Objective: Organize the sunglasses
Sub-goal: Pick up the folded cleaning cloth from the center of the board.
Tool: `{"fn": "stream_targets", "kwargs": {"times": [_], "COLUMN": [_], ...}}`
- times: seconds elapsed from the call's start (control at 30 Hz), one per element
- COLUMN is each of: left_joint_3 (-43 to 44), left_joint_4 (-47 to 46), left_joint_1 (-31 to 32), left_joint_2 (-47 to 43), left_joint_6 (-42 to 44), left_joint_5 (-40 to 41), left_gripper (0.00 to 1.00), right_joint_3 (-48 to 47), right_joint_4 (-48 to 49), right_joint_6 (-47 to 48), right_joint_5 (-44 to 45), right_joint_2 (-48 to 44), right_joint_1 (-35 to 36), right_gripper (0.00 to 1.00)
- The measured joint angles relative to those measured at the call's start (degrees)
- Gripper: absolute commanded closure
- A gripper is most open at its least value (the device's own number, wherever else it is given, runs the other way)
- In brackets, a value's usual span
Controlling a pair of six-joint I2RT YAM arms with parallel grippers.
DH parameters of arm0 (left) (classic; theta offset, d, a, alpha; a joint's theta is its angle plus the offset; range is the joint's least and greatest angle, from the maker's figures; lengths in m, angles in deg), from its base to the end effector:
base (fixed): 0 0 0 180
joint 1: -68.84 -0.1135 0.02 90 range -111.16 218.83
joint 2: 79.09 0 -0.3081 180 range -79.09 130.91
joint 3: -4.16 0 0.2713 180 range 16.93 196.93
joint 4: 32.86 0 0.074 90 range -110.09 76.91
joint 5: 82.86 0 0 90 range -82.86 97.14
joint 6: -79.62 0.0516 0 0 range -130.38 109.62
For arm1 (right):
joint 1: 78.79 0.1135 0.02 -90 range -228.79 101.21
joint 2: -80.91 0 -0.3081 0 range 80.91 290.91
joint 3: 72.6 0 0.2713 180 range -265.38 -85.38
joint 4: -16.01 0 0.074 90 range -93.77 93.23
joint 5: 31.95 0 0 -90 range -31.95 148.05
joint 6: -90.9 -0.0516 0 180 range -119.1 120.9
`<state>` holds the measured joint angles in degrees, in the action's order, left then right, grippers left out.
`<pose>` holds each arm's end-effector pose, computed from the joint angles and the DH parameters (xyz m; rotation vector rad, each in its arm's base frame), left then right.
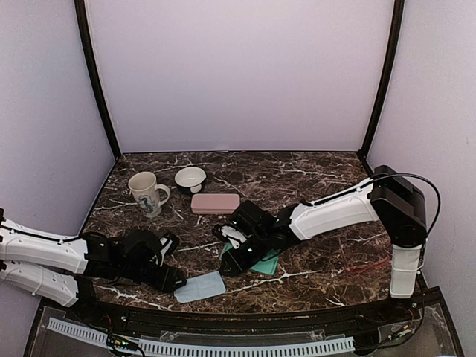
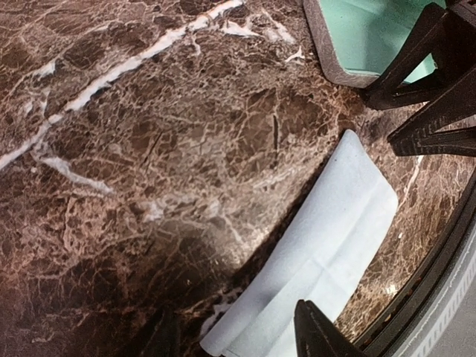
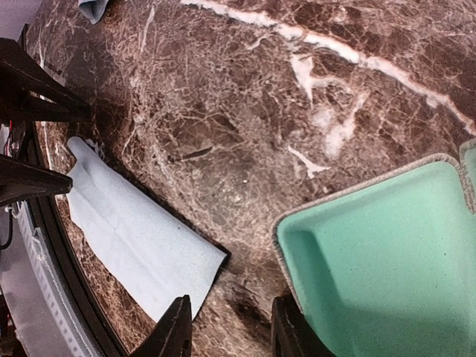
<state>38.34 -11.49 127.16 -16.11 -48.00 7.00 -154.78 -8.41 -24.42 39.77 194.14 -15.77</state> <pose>0.1040 -0.1688 0.1608 0.4665 2.5481 -0.6992 0.1869 0.4027 0.1554 -1.0297 2.5858 0.9228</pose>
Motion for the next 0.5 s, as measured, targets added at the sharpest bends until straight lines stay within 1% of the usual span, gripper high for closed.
{"fn": "stream_targets", "kwargs": {"times": [0.27,0.5], "left_joint_3": [0.0,0.0], "left_joint_4": [1.8,2.7], "left_joint_1": [0.0,-0.3], "left_joint_2": [-6.7,-6.6], "left_joint_6": [0.5,0.5], "left_joint_5": [0.1,0.0], "left_gripper": [0.45,0.45], "right_joint_3": [0.0,0.0], "right_joint_4": [0.1,0.1], "right_joint_6": [0.0,0.2], "right_joint_5": [0.0,0.0], "right_joint_2": [0.0,0.0], "right_joint_1": [0.0,0.0], "right_gripper": [0.62,0.62]}}
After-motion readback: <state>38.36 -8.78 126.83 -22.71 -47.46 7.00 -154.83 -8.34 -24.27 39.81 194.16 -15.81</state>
